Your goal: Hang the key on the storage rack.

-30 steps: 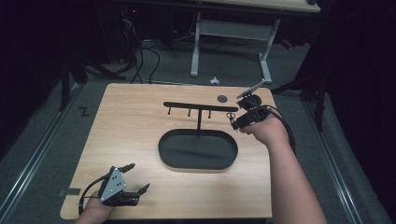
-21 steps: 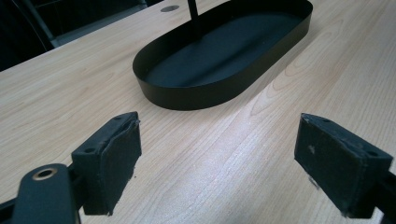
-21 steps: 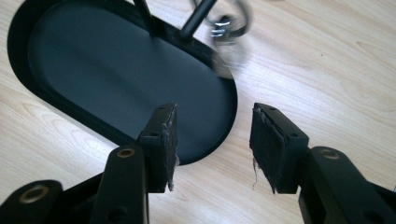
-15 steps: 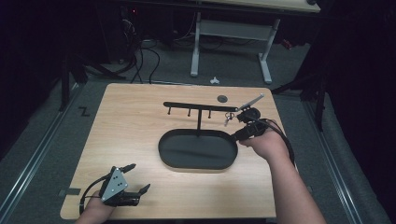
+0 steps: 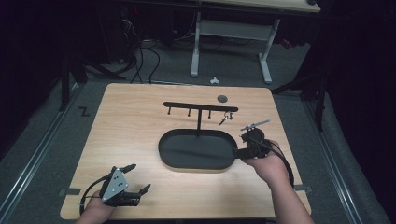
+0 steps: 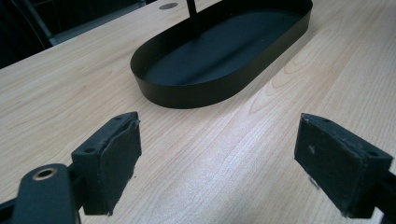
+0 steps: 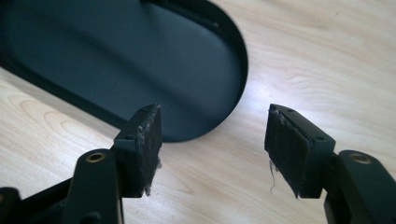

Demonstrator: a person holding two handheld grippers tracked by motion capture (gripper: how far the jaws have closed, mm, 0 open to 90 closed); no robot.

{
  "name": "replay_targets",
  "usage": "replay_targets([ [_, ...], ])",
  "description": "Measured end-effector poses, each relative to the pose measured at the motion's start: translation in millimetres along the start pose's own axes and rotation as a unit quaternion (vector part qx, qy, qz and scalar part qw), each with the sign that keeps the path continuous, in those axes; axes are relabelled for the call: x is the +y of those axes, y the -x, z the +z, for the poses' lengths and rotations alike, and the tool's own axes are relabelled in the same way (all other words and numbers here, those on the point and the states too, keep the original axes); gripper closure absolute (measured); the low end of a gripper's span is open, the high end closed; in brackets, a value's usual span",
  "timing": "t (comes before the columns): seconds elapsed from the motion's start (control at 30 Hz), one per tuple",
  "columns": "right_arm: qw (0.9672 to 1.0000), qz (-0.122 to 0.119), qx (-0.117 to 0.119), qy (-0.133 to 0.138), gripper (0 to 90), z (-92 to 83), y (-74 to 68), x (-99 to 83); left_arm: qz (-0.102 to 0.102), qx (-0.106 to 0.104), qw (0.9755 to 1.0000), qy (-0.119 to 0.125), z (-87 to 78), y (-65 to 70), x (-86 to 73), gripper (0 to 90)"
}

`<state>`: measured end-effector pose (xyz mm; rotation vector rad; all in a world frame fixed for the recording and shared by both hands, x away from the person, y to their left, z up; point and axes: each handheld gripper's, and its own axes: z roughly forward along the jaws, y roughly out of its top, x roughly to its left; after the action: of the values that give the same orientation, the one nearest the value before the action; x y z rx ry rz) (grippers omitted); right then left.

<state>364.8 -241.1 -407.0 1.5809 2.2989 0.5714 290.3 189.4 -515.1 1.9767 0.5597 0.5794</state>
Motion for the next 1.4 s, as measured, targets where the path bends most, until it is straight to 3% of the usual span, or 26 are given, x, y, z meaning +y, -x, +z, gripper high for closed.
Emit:
replay_targets([
  [0.3, 0.9995, -0.007, -0.005, 0.032, 33.7, 19.8, -6.5, -37.2, 0.002, -0.001, 1.0, -0.002, 0.3, 0.3, 0.0, 15.2],
  [0.57, 0.9971, 0.004, -0.011, 0.075, 32.7, 33.1, -15.0, -65.5, 0.0, -0.001, 1.0, -0.004, 0.5, -0.3, -0.9, 15.2],
  [0.73, 0.9946, 0.014, -0.016, 0.102, 32.4, 40.1, -16.9, -83.1, 0.0, -0.001, 1.0, -0.006, 1.3, 0.4, -1.1, 15.2],
  [1.03, 0.9895, 0.038, 0.0, 0.14, 31.0, 47.2, -13.8, -115.1, -0.015, 0.007, 0.9999, -0.004, 1.2, -1.9, -1.8, 15.2],
  [1.27, 0.9829, 0.024, -0.017, 0.182, 30.2, 52.4, -16.4, -133.9, -0.018, 0.011, 0.9998, -0.002, 1.3, -1.3, -1.2, 15.2],
  [1.4, 0.9817, 0.024, -0.013, 0.188, 30.0, 54.6, -17.5, -134.4, -0.013, 0.006, 0.9999, -0.004, 3.1, -0.2, -0.5, 15.2],
])
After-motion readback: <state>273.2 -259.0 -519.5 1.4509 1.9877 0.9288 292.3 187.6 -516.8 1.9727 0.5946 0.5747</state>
